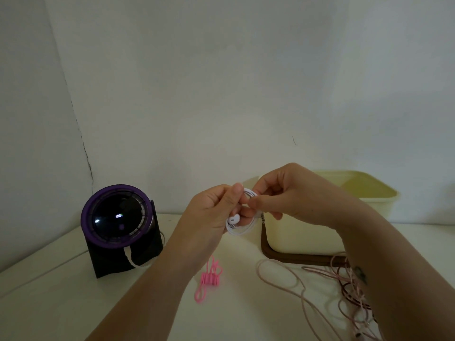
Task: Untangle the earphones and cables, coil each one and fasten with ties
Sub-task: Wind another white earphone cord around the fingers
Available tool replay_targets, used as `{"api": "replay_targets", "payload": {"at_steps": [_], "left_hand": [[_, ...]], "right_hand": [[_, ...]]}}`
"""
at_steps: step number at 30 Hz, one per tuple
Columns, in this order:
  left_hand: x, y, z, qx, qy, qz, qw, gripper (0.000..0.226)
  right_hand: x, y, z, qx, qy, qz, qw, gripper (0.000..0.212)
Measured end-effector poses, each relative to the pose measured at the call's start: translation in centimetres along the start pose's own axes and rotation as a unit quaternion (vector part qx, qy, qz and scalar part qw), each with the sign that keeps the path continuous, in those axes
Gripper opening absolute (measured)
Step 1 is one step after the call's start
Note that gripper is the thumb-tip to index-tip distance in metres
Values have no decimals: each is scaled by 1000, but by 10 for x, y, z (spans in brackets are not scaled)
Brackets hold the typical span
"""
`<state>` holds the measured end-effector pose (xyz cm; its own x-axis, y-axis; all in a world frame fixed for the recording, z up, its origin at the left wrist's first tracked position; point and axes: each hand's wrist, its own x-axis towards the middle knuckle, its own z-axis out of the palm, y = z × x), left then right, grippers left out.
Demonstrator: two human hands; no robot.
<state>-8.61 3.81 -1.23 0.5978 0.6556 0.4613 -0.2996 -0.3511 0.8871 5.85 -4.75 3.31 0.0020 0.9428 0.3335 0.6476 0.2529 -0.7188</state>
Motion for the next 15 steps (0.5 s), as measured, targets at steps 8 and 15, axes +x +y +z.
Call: {"api": "replay_targets", "payload": {"at_steps": [8, 15], "left_hand": [[-1, -10, 6, 58, 8, 24, 998, 24], [-6, 3, 9, -216, -48, -74, 972, 39]], "right_hand": [[1, 6, -1, -3, -23, 8, 1000, 17], [1, 15, -6, 130, -86, 34, 987, 23]]}}
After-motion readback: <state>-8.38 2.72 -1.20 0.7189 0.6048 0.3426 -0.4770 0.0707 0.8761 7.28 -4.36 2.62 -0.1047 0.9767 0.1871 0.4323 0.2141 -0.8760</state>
